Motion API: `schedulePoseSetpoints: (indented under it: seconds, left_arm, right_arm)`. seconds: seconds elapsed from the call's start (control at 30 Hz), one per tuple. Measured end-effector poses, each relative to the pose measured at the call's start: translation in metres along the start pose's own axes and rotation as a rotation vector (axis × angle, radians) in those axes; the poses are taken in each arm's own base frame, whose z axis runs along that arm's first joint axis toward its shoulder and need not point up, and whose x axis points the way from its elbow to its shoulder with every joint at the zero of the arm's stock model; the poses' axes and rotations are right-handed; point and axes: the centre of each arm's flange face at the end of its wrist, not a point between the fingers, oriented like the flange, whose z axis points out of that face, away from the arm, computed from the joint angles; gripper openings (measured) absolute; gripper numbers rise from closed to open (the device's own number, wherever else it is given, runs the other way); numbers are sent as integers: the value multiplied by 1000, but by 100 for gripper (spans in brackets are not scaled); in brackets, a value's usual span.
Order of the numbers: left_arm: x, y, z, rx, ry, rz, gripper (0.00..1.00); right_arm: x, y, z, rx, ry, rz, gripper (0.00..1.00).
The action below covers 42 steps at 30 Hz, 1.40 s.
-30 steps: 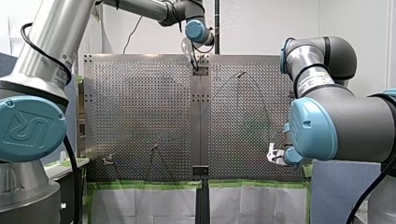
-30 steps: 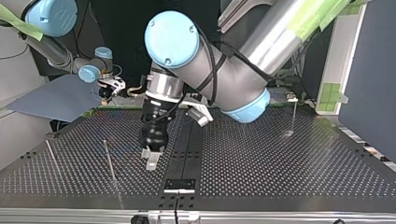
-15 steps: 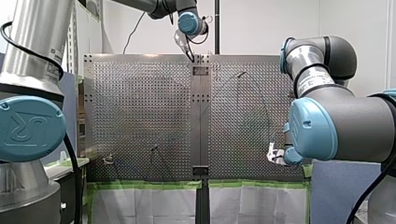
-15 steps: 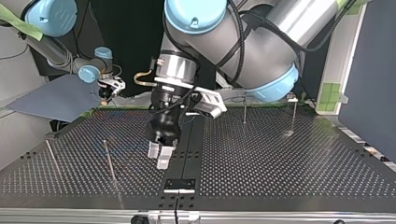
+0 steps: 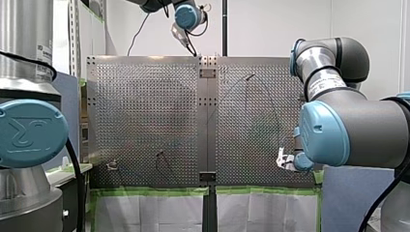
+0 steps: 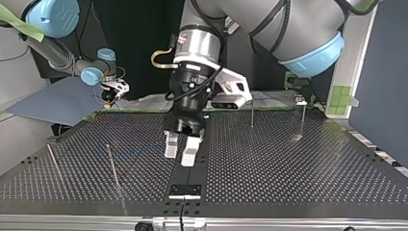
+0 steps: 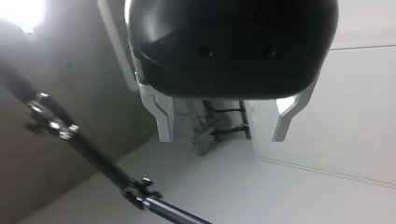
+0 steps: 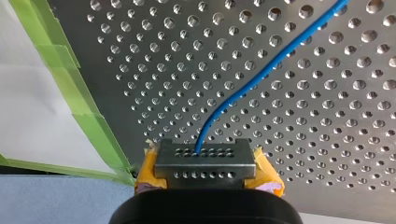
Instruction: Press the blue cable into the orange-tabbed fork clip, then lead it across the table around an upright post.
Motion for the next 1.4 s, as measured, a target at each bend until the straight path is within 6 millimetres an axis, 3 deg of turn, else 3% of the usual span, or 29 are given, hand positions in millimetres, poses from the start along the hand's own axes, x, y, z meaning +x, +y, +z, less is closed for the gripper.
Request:
schedulePoseSetpoints:
  seconds: [0.17,0.33,0.73,1.4]
  left_arm:
    - [-15,0,-12,16,-42,-21,98]
    - [-11,7,-21,20,-55,-28,98]
    - [22,39,-46,-49,-34,-16,98]
    - [79,97,-106,-136,119,78,98]
  right_arm:
    - [1,0,0,0,0,-3,0]
    - [1,-1,0,1,1,-9,0]
    - [1,-3,0,5,1,-12,0]
    - [2,-4,0,5,2,-14,0]
